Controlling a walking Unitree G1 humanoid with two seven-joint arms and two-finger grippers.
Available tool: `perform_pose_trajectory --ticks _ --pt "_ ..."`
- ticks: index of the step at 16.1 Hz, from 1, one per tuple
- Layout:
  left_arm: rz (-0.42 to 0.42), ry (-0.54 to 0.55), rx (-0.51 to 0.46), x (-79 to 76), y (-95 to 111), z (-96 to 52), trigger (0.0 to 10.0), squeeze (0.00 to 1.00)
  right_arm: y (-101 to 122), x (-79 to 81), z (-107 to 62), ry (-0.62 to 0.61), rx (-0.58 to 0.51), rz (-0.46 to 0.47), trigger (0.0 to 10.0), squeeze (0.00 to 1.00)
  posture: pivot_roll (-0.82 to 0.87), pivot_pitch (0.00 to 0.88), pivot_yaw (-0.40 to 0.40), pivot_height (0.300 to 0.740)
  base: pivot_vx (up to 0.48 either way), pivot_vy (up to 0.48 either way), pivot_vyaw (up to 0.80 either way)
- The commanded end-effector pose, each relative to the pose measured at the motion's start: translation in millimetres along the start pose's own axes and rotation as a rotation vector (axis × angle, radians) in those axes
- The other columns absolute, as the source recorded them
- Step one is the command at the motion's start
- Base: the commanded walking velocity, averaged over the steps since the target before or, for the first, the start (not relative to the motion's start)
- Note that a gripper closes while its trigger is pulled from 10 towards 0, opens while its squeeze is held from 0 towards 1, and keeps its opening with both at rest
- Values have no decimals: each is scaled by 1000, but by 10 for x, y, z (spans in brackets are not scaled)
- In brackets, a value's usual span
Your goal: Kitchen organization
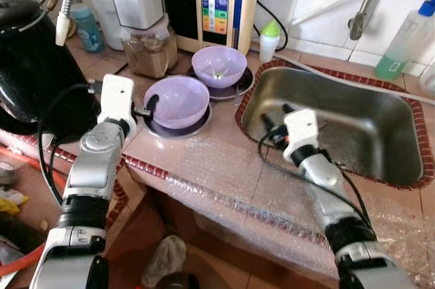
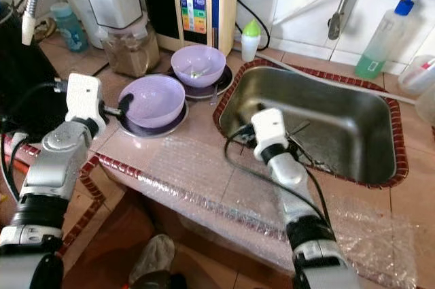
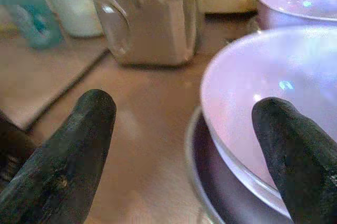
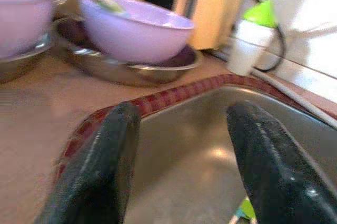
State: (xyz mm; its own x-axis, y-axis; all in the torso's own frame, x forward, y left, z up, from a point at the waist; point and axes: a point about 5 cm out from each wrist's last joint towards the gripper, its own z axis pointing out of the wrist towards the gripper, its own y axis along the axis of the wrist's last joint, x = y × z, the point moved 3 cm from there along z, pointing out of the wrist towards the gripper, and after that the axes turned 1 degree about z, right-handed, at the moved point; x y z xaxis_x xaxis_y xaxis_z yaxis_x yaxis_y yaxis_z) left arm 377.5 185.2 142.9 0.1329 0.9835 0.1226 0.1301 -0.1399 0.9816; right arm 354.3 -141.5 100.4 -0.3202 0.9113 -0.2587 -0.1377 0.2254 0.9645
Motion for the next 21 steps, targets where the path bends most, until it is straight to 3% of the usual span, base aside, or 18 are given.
perform_pose_trajectory --ticks 1,4,5,6,7,8,13,16,21 --pt "-38 -32 18 -41 -4 12 10000 0 -2 29 -24 32 5 -43 10000 0 -7 0 42 740 0 0 0" --pt "-83 -94 99 -153 -120 25 9725 0 24 70 -36 43 8 -25 10000 0 -11 0 46 740 0 0 0" --pt "-89 -101 106 -160 -131 25 7451 0 31 80 -36 47 7 -28 10000 0 -14 0 48 740 0 0 0" --pt "-110 -128 123 -196 -137 31 2118 0 34 92 -35 51 9 -36 10000 0 -15 0 50 740 0 0 0" --pt "-128 -145 134 -221 -138 39 471 0 34 99 -31 51 10 -37 10000 0 -13 0 50 740 0 0 0" --pt "-135 -147 136 -228 -136 42 0 0 36 101 -29 50 10 -37 10000 0 -14 0 50 740 0 0 0" --pt "-227 -156 157 -240 -150 43 0 0 50 119 -26 55 15 -52 10000 0 -15 0 53 740 0 0 0" --pt "-237 -165 149 -244 -131 43 0 0 58 125 -22 57 12 -54 10000 0 -14 0 53 740 0 0 0" --pt "-220 -195 156 -316 -142 39 0 0 306 305 -39 183 -118 80 10000 0 -14 0 53 740 0 0 0"
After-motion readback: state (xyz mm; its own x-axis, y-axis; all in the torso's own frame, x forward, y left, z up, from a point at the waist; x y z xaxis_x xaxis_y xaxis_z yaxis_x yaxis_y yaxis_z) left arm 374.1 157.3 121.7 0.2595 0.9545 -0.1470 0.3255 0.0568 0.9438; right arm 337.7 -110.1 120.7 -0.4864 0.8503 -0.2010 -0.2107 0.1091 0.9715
